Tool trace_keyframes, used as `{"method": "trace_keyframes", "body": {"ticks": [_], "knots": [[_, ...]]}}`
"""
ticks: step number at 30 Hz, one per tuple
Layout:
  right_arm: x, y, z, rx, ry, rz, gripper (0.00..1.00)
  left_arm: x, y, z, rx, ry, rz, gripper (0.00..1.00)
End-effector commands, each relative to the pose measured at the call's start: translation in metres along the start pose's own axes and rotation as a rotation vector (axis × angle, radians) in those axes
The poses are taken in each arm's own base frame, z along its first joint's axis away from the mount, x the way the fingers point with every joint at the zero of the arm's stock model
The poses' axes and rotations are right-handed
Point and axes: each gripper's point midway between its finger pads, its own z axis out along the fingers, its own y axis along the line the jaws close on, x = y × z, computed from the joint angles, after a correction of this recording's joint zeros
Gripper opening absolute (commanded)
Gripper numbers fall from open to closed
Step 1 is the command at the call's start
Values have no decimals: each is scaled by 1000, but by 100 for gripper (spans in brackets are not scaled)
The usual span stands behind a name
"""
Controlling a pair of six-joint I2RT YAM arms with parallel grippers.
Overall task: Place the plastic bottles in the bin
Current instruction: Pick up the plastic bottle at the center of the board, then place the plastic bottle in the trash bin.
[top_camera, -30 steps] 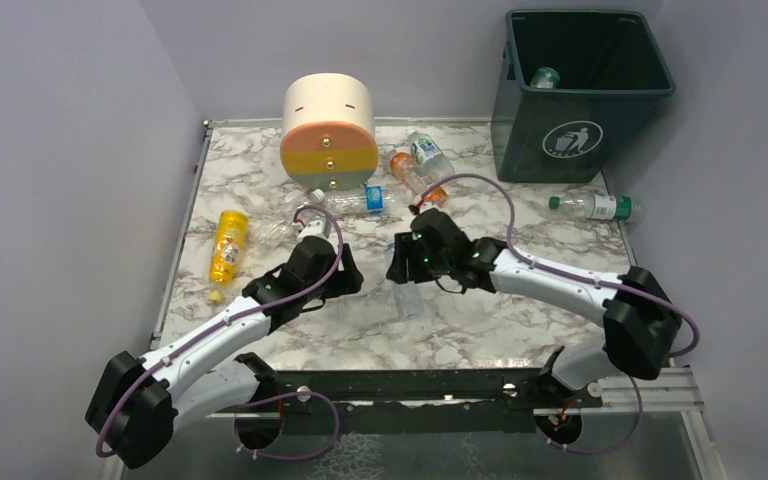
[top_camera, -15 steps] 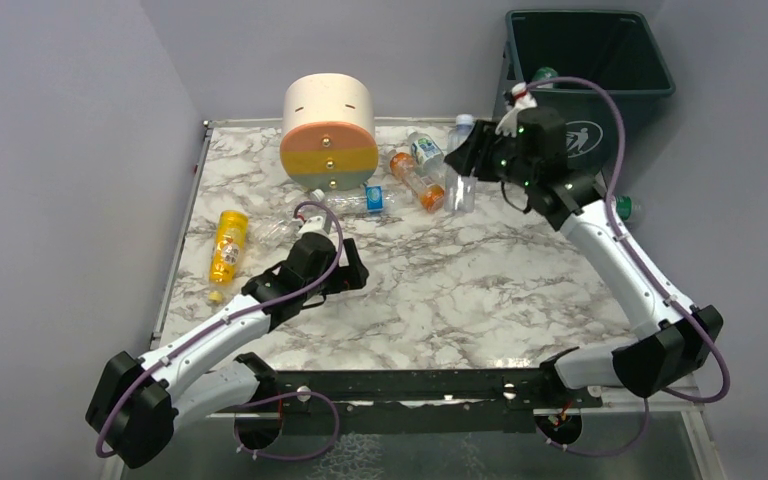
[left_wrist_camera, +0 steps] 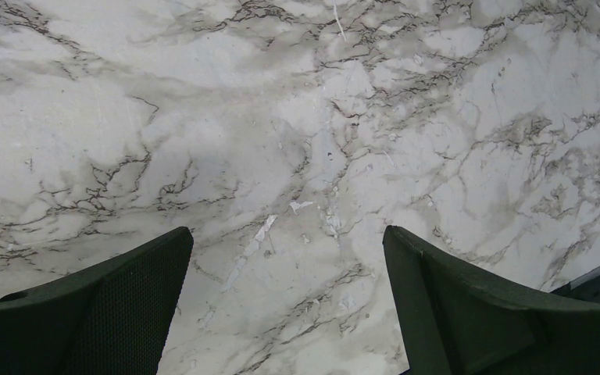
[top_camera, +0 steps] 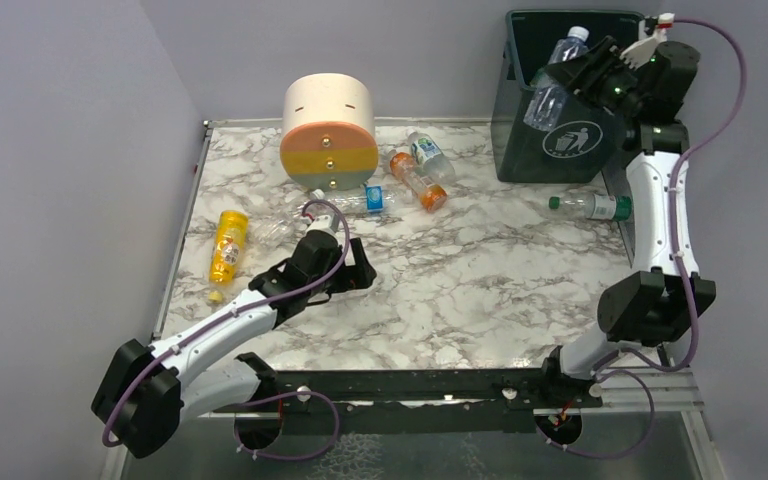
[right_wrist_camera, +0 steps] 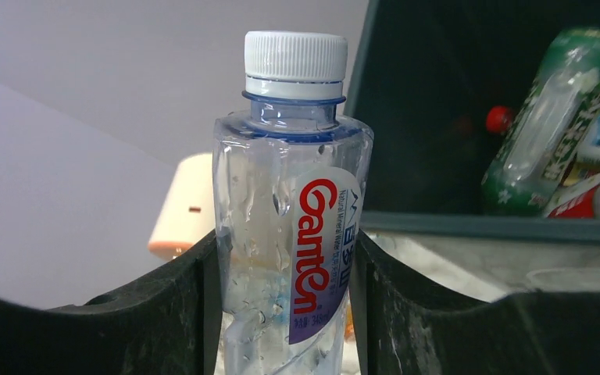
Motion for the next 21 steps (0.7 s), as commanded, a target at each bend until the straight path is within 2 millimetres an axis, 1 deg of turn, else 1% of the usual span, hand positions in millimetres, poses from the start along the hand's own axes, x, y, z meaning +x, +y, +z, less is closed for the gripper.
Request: {"method": "trace_keyframes", "body": {"ticks": [1,4,10,16,21], "knots": [[-49,15,-7,-189,-67,30,55,-7,-14,3,59,-6,8,99],[-70,3,-2,-183,-102,35,55,-7,-16,6,61,0,12,99],[-97,-19,16,-218,-166,97,56,-8,-19,10,67,11,17,99],[-117,-40,43,-251,-256,152,58,-9,-21,9,70,11,19,99],[-131,-65,63,-204,-321,162,61,-9,-21,8,74,12,19,99]]}}
